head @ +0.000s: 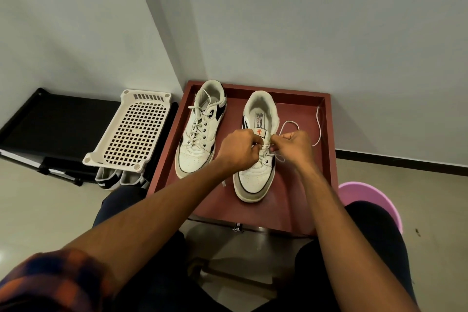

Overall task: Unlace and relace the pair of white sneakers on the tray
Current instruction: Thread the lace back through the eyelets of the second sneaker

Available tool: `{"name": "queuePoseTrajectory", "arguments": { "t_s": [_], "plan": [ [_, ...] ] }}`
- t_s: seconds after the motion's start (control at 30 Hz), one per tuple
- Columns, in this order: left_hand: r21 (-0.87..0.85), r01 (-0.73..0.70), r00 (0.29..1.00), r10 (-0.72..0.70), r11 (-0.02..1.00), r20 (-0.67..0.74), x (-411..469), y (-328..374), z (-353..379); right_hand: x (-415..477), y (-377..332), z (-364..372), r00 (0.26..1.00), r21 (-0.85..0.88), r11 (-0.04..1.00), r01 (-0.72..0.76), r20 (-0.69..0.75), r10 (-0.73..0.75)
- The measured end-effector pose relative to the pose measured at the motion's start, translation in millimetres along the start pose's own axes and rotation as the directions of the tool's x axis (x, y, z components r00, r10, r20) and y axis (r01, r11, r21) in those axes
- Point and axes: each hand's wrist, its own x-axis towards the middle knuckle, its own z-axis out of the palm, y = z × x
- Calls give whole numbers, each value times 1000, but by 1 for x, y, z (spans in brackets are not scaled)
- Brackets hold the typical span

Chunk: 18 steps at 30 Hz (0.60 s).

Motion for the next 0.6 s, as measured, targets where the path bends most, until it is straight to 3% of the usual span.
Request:
{"name": "queuePoseTrajectory", "arguments": {
  "t_s": [0.6],
  "plan": [
    [71,-108,991,101,992,93,10,7,-3,6,7,2,999,115,993,-32,19,30]
  ]
}}
